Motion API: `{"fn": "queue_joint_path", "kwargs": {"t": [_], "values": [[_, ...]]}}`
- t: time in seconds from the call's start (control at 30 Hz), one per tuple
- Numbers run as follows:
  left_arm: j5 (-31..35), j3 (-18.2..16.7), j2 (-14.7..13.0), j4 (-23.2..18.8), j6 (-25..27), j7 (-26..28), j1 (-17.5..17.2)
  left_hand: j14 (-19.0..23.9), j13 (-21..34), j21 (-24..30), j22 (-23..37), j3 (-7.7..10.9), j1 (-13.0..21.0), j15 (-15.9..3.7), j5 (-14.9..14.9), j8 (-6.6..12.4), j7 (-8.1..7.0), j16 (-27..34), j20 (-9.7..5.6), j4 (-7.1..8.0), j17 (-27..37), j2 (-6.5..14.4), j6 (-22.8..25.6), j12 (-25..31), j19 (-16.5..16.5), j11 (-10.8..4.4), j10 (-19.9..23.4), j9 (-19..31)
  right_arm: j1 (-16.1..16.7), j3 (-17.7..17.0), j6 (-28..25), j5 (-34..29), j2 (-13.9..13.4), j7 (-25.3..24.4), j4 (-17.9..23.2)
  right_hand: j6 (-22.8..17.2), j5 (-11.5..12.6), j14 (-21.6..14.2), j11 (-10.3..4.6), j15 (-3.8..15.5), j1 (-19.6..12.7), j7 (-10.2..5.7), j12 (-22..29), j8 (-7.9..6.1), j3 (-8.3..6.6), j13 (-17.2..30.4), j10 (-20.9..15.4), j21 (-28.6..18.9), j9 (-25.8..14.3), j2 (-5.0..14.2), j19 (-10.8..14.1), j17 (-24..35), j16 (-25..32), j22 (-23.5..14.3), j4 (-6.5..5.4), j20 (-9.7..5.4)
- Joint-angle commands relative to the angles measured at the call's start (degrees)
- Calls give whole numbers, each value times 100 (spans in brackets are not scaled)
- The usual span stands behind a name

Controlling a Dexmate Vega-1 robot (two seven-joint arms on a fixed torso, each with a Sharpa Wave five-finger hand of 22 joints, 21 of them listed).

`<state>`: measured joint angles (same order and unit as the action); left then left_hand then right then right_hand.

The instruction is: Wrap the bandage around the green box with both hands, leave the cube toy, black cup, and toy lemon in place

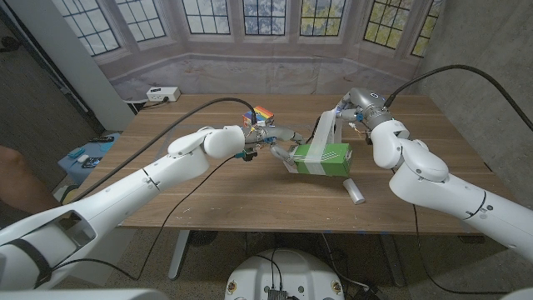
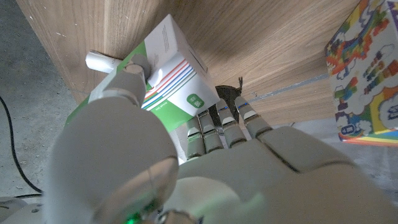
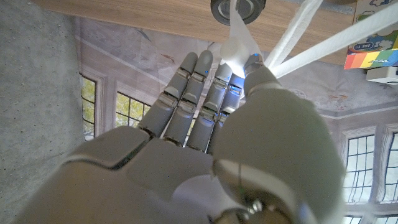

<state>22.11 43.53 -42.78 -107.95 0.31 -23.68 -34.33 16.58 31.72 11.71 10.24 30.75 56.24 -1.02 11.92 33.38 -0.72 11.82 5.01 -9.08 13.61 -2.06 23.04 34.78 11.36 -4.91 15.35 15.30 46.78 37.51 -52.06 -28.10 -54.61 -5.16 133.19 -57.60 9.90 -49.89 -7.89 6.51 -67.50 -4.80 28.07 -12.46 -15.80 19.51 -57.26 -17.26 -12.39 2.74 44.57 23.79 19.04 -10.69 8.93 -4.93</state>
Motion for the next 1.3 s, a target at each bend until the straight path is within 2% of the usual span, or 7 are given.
{"fn": "queue_joint_path", "kwargs": {"t": [0.03,0.37,0.57,0.8,1.3], "values": [[-50,39,42,118,-52,-20,59,8,17,5,20,73,-81,46,34,518,174,-10,-5,5,10,374,261,32,-10,36,18,24,-21,36,-247,-183,-57,252,261,0,46,-43,-22,641,22,-18,13,23,2,13,-20,-15,-16,37,-37,9,-43,-9,-15,-168],[-80,44,64,147,-66,29,48,12,16,6,20,70,-85,48,34,521,161,-7,-6,6,12,374,262,34,-10,43,20,25,-58,91,-339,-352,-158,430,425,3,45,-41,-20,641,43,-24,5,23,13,17,-6,-14,-16,35,-40,14,-56,-9,-21,-164],[-125,32,50,161,-95,52,25,7,16,6,20,72,-90,48,34,521,158,-10,-6,10,12,376,259,34,-10,29,18,24,-113,155,-483,-477,-305,697,518,-8,47,-44,-20,645,47,-5,10,19,13,19,-21,-15,-15,37,-38,16,-63,-8,-20,-162],[-148,23,38,194,-103,71,20,7,16,6,20,74,-88,49,35,521,162,-10,-14,7,11,377,253,32,-11,40,9,24,-60,23,-646,-445,-444,871,731,-5,49,-50,-22,649,48,-21,4,20,15,23,-9,-15,-15,37,-37,21,-68,-8,-16,-165],[-144,43,73,259,-120,93,57,5,16,5,20,69,-93,61,34,520,158,-8,-1,11,13,384,252,36,-17,45,12,18,-109,188,-858,-797,-603,1172,1111,-12,52,-45,-24,650,45,-25,-1,17,17,25,-12,-16,-15,37,-37,27,-91,-7,-7,-162]]}}
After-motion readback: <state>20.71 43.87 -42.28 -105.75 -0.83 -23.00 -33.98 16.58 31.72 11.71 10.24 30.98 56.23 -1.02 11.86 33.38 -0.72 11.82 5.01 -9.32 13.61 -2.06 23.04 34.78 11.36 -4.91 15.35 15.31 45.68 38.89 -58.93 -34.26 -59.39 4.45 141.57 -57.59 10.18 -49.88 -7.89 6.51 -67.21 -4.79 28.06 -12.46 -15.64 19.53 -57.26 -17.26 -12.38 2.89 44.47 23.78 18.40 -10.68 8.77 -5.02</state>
